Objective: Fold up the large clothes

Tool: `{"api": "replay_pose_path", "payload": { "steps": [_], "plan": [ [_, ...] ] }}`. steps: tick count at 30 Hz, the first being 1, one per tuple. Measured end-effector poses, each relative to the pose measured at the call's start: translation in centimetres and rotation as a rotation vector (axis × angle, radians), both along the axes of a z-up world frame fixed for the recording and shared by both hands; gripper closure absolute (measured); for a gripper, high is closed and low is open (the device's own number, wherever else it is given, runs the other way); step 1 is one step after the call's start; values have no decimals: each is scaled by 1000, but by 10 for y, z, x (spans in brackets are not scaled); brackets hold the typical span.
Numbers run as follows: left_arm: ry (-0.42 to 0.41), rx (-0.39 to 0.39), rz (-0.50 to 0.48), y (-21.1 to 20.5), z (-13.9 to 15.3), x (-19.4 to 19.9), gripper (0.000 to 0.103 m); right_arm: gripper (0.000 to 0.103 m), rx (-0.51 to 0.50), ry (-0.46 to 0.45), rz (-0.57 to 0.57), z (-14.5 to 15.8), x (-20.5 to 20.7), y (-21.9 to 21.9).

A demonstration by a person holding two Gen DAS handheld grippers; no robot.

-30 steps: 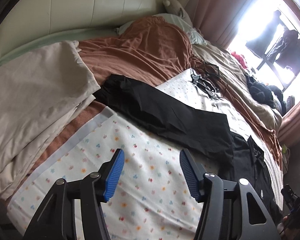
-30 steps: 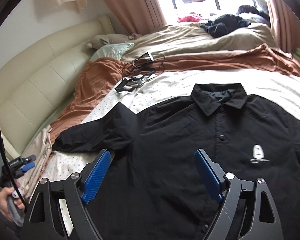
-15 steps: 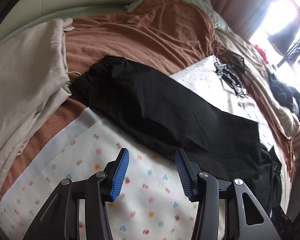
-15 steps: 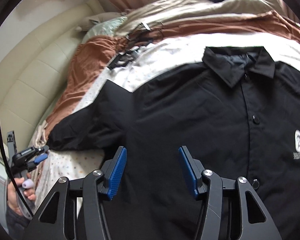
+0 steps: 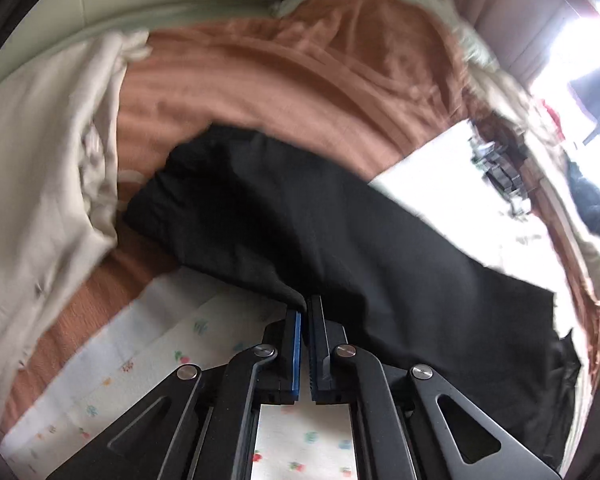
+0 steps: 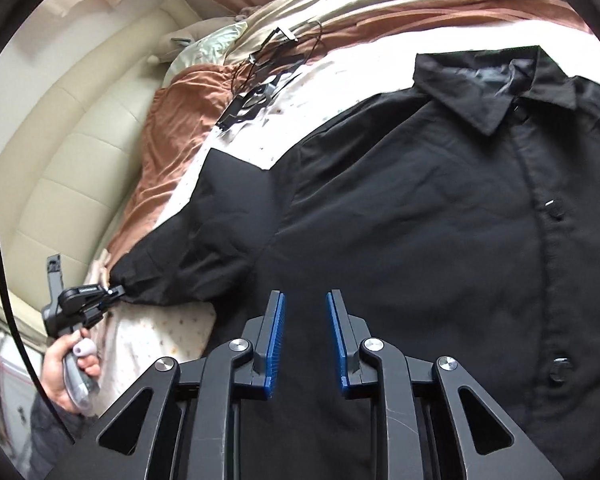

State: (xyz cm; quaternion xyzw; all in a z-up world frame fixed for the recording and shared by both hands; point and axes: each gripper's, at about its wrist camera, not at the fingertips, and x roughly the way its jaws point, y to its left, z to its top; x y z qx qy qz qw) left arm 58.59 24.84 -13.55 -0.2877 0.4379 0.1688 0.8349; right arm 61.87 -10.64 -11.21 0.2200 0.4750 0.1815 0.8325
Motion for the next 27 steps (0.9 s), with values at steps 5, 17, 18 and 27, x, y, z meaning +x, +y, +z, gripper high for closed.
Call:
{"api": "replay_pose_path", "payload": {
  "steps": [5, 17, 18, 27],
  "plan": [
    [-115, 70, -72, -10, 57, -6, 101, 88, 103, 52, 11, -22, 17, 20],
    [-316, 92, -255, -93, 175, -11, 101, 92, 123, 121, 71, -43, 55, 62],
    [-335, 93, -270, -101, 183, -10, 101, 92, 124, 109, 82, -37, 50, 59],
    [-448, 56, -432, -189, 240, -13, 101, 68, 45, -27, 32, 30, -20, -11]
  ]
}}
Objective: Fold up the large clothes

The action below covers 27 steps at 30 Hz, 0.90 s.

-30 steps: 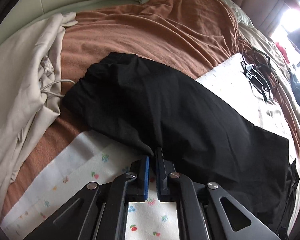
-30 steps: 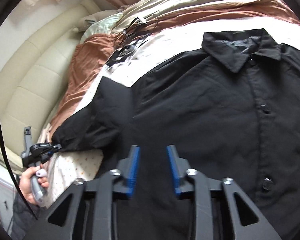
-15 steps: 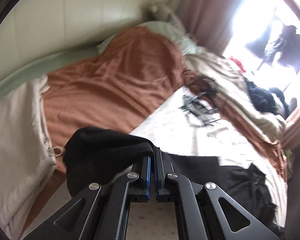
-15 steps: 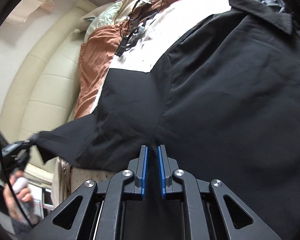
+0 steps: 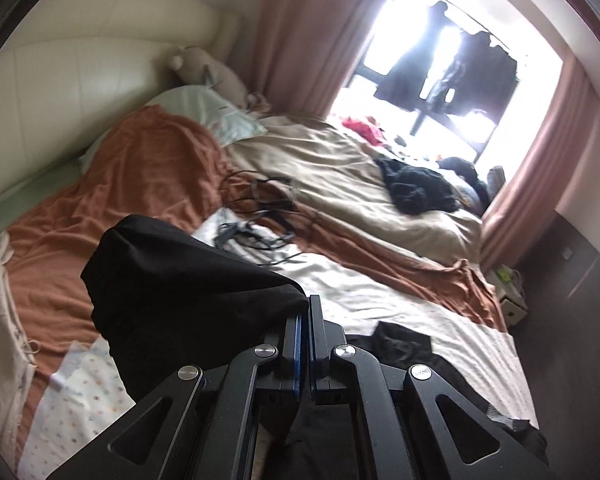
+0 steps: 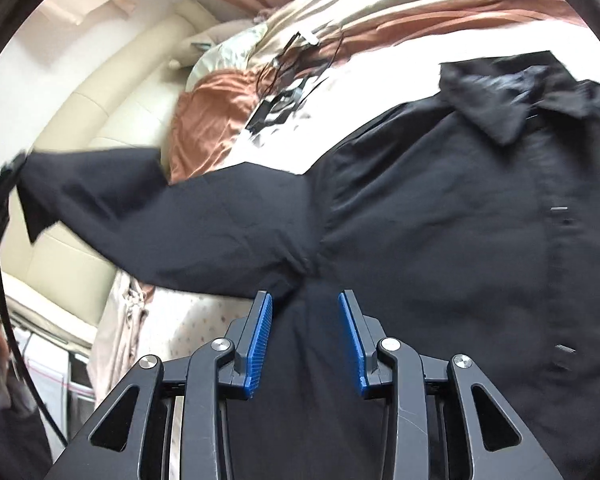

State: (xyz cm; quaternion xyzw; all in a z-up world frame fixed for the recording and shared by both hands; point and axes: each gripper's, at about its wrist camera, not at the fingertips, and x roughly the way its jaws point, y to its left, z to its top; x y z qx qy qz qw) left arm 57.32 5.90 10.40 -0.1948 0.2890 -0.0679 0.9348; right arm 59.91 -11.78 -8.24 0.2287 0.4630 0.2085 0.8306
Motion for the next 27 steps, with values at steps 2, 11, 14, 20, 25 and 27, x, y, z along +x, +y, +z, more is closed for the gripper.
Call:
{"api": "replay_pose_path", "payload": {
  "steps": [2, 11, 14, 20, 25, 27],
  "plan": [
    [-13, 4, -35, -21, 10, 1, 101, 68, -17, -11, -26, 11, -15, -20],
    [-12, 33, -180, -109, 26, 12, 101, 60, -36, -78, -307, 47, -105, -142],
    [8, 50, -222, -141, 19, 18, 101, 53, -45, -81, -358, 40, -120, -169],
    [69, 71, -310, -203, -15, 30, 101, 50, 11, -24, -469, 22, -118, -219],
    [144, 68, -373, -248, -63, 47, 101, 50, 20, -33, -553, 22, -129, -261],
    [191, 50, -410, -267, -83, 51, 101, 50, 27, -39, -588, 23, -133, -272]
  ]
}}
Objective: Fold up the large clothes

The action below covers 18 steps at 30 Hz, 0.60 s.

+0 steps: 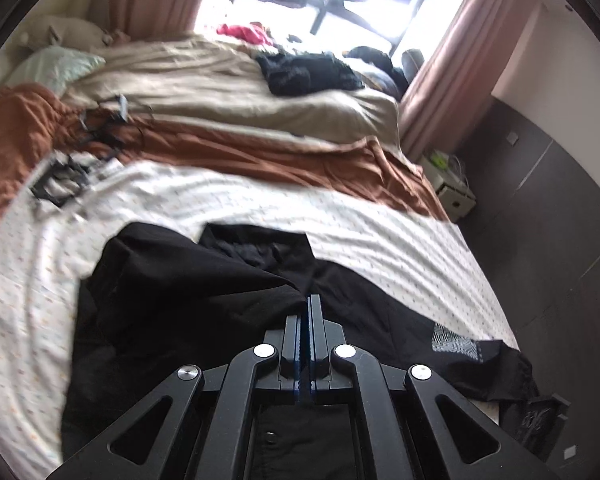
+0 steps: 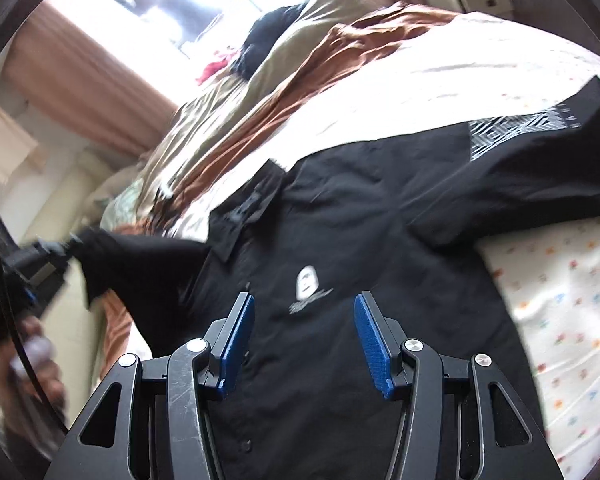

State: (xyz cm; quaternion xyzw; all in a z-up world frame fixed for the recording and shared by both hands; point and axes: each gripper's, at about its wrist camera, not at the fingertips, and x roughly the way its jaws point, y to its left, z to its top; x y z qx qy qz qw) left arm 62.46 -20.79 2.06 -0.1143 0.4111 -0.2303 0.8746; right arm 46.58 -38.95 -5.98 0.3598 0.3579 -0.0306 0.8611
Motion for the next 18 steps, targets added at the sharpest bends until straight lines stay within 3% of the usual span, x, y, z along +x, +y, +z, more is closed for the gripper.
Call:
{"api": "replay_pose_path", "payload": {
  "steps": [3, 6, 8, 11, 14, 18],
  "plan": [
    [136, 17, -88, -28, -36, 7, 97, 50, 26, -7, -40, 0, -4, -14],
    [250, -1, -137, -40, -66, 5, 71, 50, 35, -3, -55, -2, -4, -20],
    [268, -28, -147, -37, -74, -6, 41, 50, 42, 6, -61, -4, -2, -21],
    [264, -65, -146, -24, -72, -26, 18, 50, 42, 15, -55, -6, 0, -21],
    [274, -156, -112, -3, -69, -46, 17, 50, 34, 27, -45, -8, 5, -15],
    [237, -180, -44, 25, -57, -71, 17, 50, 1, 27, -15, -6, 12, 0]
  ]
}}
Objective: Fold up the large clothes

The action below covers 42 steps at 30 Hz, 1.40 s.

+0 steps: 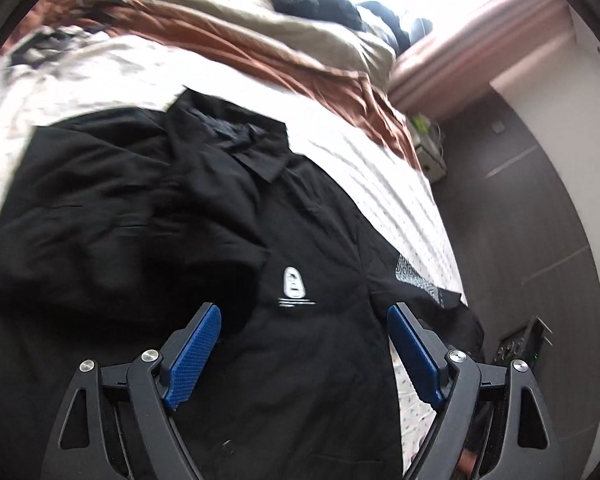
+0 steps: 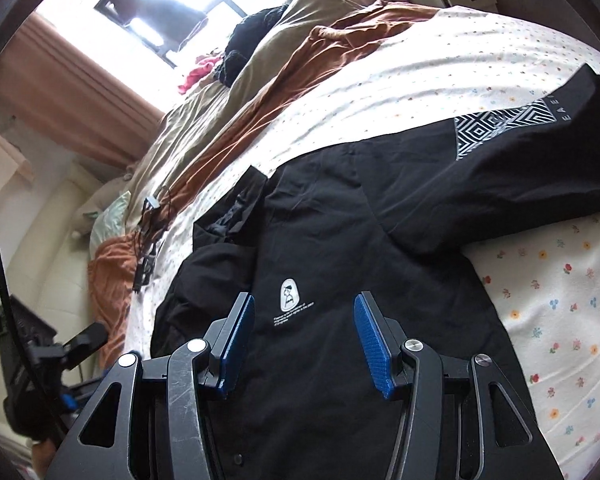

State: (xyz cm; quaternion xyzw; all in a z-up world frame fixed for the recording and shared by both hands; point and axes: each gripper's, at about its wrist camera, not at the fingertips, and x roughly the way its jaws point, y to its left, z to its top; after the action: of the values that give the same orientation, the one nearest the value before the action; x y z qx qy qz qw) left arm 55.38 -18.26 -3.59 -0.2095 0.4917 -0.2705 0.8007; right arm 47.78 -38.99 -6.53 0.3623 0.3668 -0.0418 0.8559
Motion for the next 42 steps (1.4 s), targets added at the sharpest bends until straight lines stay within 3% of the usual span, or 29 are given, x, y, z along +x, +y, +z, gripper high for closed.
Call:
{"api": "replay_pose_path", "payload": {
  "steps": [7, 8, 10, 12, 16, 19, 22, 24, 26, 28, 31, 37, 42],
  "plan": [
    [-37, -36, 220, 80, 9, -37, 17, 50, -99, -19, 86, 11, 11, 39],
    [-41, -42, 253, 89, 9, -39, 17, 48, -125, -18, 101, 12, 13, 48],
    [-37, -60, 318, 110, 2, -43, 17, 29, -170, -19, 126, 14, 18, 63],
    [-45, -76, 369, 128, -2, -45, 17, 22, -201, -28, 145, 16, 24, 75],
    [-56, -68, 410, 151, -16, -42, 18, 22, -299, -24, 226, 14, 46, 107],
    [-52, -35, 454, 165, -39, -35, 31, 22, -375, 15, 263, 4, 65, 127],
    [40, 16, 504, 179, -70, -19, 50, 22, -436, 42, 281, -3, 83, 143],
    [87, 56, 545, 188, -87, -10, 53, 22, -486, 68, 277, -7, 91, 149],
    [115, 50, 582, 196, -100, -6, 61, 22, -550, 123, 273, -14, 101, 156],
    [127, 49, 599, 203, -107, -4, 63, 22, -586, 157, 282, -20, 112, 161],
    [120, 74, 609, 206, -112, -5, 66, 23, -595, 167, 286, -21, 123, 166],
    [141, 111, 681, 217, -129, -5, 97, 22, -553, 122, 247, -13, 124, 153],
    [118, 163, 675, 211, -127, -5, 97, 22, -419, 110, 134, -13, 115, 107]
  ]
}}
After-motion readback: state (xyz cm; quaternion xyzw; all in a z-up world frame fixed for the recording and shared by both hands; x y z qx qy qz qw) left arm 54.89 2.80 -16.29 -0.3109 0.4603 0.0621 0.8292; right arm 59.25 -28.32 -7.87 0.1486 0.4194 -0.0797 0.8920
